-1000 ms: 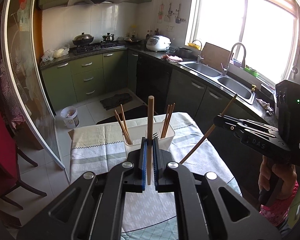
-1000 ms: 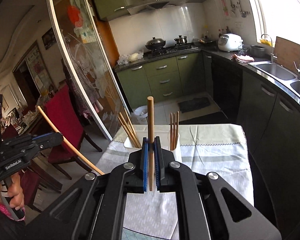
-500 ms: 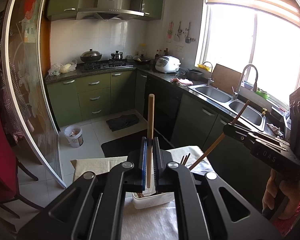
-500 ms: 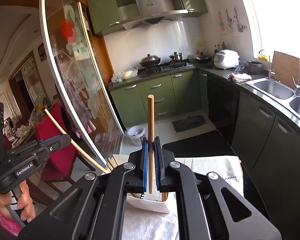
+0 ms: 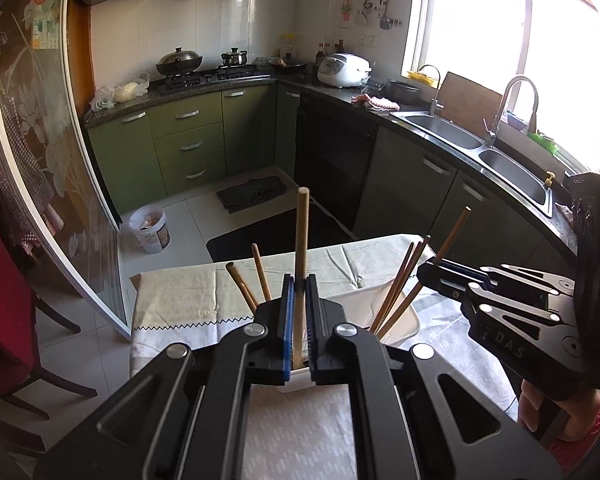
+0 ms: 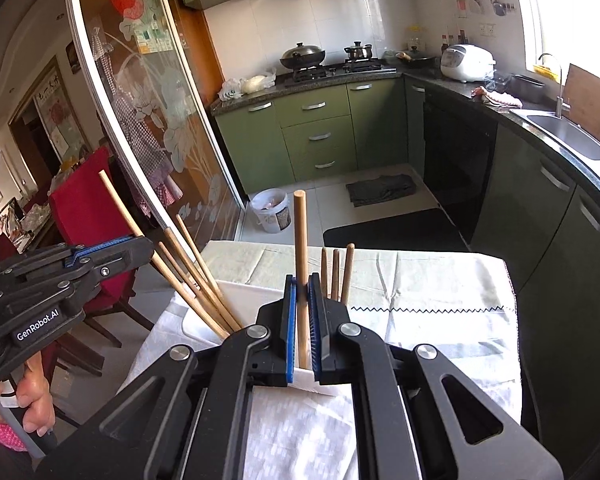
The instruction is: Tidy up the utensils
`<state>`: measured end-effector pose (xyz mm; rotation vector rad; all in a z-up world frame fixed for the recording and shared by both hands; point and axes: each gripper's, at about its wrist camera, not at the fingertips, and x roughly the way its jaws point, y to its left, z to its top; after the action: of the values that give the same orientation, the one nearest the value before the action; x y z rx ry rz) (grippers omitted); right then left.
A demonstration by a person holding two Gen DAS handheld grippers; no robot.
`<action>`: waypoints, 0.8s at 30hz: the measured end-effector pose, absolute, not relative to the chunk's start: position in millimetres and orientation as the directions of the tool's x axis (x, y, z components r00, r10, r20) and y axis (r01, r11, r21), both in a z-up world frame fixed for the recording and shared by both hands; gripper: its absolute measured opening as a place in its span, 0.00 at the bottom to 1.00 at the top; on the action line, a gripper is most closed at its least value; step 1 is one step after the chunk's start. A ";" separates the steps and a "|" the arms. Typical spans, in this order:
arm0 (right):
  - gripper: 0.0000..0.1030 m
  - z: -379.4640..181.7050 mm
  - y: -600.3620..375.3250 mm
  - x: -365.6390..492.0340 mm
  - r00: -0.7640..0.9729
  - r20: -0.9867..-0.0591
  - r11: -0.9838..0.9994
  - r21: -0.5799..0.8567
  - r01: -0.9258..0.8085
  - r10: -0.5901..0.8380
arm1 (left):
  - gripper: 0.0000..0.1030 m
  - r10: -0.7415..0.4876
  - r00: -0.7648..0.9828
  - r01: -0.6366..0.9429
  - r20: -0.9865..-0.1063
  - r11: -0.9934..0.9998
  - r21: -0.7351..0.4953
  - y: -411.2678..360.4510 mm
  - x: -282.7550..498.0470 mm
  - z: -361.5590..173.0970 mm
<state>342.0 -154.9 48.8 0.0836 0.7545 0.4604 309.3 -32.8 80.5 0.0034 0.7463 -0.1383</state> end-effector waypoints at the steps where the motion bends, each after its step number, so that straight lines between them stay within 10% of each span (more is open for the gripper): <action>1: 0.07 46.1 -154.3 342.7 0.630 -0.645 0.897 0.236 -0.375 0.433 | 0.06 -0.122 0.726 0.125 -0.677 0.991 -0.045 -31.8 309.1 78.4; 14: 0.21 57.6 -163.5 304.3 0.672 -0.606 0.901 0.213 -0.379 0.426 | 0.25 -0.120 0.765 0.112 -0.633 0.992 -0.052 -20.6 278.6 86.5; 16: 0.21 64.1 -169.0 286.4 0.689 -0.582 0.899 0.211 -0.383 0.431 | 0.40 -0.122 0.788 0.108 -0.604 0.992 -0.059 -16.4 261.8 91.2; 24: 0.71 42.6 -197.5 180.3 0.741 -0.496 0.891 0.215 -0.401 0.453 | 0.83 -0.100 0.861 0.068 -0.499 0.994 -0.082 -10.6 157.3 72.6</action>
<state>180.3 -197.5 42.6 0.0963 0.5684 0.4691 157.3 -10.6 72.6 -0.0620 0.5270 -0.0884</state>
